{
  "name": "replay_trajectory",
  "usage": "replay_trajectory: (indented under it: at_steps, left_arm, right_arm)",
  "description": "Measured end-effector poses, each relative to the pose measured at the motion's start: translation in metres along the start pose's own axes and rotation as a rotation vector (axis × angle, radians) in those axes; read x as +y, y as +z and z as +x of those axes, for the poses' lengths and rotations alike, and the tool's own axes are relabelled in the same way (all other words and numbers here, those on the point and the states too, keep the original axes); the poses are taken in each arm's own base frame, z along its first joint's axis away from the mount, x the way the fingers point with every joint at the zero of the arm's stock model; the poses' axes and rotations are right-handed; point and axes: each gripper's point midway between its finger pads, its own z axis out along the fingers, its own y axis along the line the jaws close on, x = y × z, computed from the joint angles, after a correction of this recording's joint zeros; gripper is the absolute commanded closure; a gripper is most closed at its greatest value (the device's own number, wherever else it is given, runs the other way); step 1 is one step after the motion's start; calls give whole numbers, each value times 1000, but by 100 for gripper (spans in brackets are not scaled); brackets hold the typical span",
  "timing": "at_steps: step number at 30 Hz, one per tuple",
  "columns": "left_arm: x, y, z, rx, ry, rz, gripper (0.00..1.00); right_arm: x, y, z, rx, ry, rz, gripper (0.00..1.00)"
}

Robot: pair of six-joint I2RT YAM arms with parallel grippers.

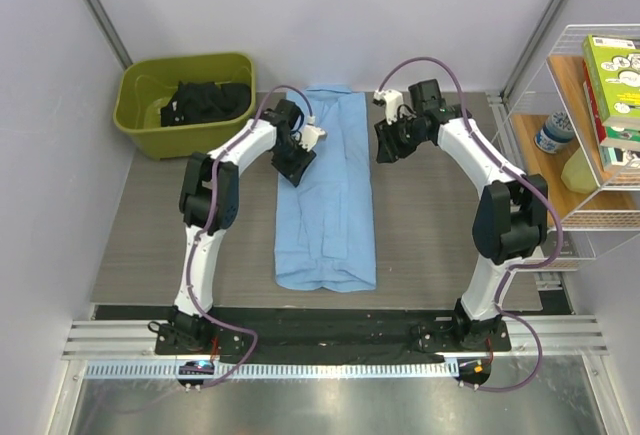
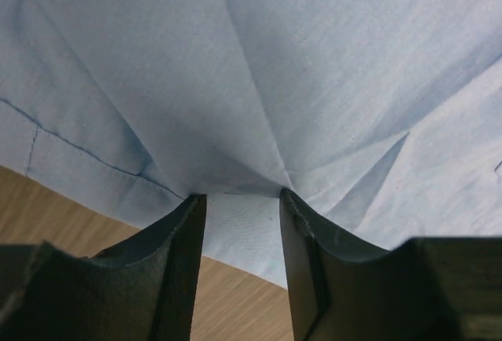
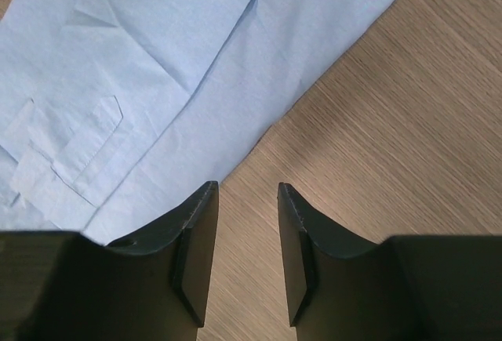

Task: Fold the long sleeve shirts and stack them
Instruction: Fold the shirt

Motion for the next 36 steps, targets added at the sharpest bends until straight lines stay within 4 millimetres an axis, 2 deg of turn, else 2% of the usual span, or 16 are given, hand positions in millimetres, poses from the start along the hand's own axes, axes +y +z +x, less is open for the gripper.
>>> replay_trajectory:
  at_steps: [3,4,6,9,10,11,13,15,18,21,22,25,27,30,33,36]
  left_arm:
    - [14,-1,-3,-3,0,-22,48]
    - [16,-1,-3,-2,5,-24,40]
    - [14,-5,-4,-9,7,-5,34]
    - [0,-18,-10,-52,7,49,20]
    - [-7,-29,-14,-82,12,65,6]
    - [-13,-42,-18,-117,23,70,0]
    - [-30,-91,-28,-225,62,66,0]
    - [-49,-155,-44,-404,137,30,0]
    - [-82,-249,-52,-671,289,-54,0]
    - [-105,-285,-35,-739,461,-89,0]
    - [-112,-284,-25,-716,530,-77,0]
    - [-115,-236,16,-593,629,-16,0]
    - [-114,-170,76,-428,630,81,0]
    - [-131,-112,165,-260,635,212,1]
    - [-150,-98,209,-251,716,255,3]
    - [-157,-93,213,-311,817,250,4]
  right_arm:
    - [0,-2,-2,-5,-1,2,52]
    - [0,-2,-3,-8,-2,4,49]
    - [-2,-4,-7,-16,-5,15,46]
    - [-5,-16,-23,-65,-29,49,20]
    - [-5,-22,-31,-93,-41,62,9]
    - [-5,-30,-40,-127,-56,77,1]
    - [0,-55,-66,-232,-103,106,0]
    - [11,-88,-95,-378,-161,128,0]
    - [43,-134,-116,-550,-294,97,0]
    - [80,-146,-109,-587,-481,50,0]
    - [92,-138,-94,-562,-560,25,0]
    - [130,-99,-41,-466,-706,-96,6]
    - [147,-64,24,-345,-778,-192,10]
    - [165,-33,122,-172,-866,-330,14]
    - [178,-25,178,-115,-976,-409,16]
    - [188,-19,200,-137,-1085,-437,17]
